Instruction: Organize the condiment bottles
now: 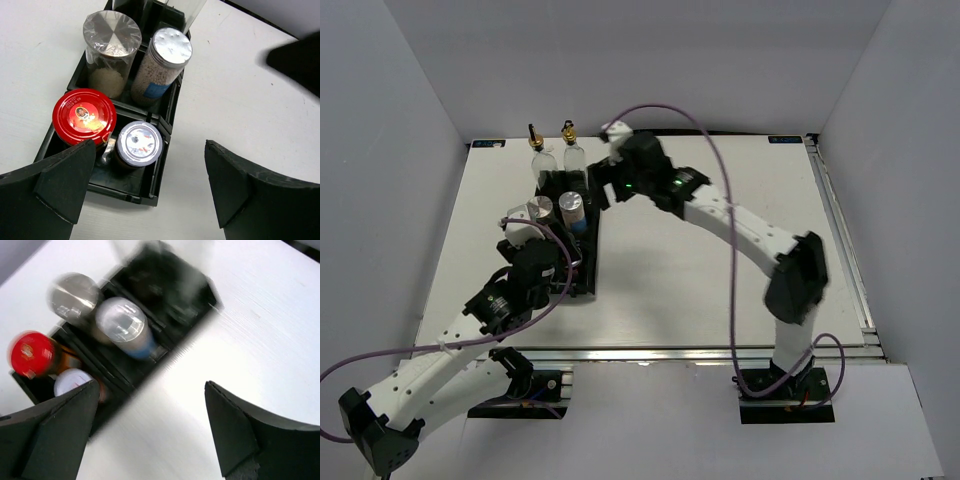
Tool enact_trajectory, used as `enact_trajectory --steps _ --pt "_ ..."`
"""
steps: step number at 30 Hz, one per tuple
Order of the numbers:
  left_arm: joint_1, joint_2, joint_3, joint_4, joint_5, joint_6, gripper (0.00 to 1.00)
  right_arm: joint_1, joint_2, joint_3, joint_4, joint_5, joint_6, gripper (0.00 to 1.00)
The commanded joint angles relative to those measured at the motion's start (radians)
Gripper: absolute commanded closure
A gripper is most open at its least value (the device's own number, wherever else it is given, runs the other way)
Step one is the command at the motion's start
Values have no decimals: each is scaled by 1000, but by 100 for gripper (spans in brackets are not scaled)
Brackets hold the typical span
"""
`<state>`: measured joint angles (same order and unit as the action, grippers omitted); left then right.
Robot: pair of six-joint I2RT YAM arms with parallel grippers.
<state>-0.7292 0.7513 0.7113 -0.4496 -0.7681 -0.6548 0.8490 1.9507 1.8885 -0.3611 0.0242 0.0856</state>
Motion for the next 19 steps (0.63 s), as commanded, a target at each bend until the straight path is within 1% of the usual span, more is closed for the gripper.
enact_trajectory --steps 1,3,4,5,6,7,8,9,10,11,12,13,15,16,19 --pt "2 8 20 20 -23 6 2 -138 -248 -321 186 10 66 11" --pt "2 13 13 32 -43 7 2 -215 -358 -492 237 67 144 11" --pt "2 19 2 60 -43 17 2 -228 -475 -657 276 119 173 10" --pt "2 25 -3 75 -43 24 2 -234 -539 -737 298 244 201 11" --pt "2 32 -6 90 -43 32 2 -235 -597 -812 315 302 218 11" --pt "2 42 -6 119 -42 41 2 -235 -716 -885 339 333 236 11" --pt "2 68 -3 136 -43 49 2 -235 -774 -1014 349 362 250 11" --pt "2 81 0 152 -42 55 2 -237 -823 -1069 350 405 270 11" --pt "2 94 7 176 -30 67 2 -238 -914 -1112 350 436 287 11" --pt "2 120 14 189 -22 75 2 -238 -956 -1173 325 474 311 11" --pt "2 132 17 202 -8 84 2 -240 -993 -1193 311 546 333 11" --pt "2 141 19 219 7 99 2 -240 -1062 -1212 303 569 354 11" --pt "4 172 24 223 12 98 2 -242 -1127 -1271 330 592 359 11" --pt "2 177 24 223 16 96 2 -243 -1185 -1292 346 586 362 10" --pt "2 180 24 219 23 87 2 -243 -1252 -1342 402 568 361 11"
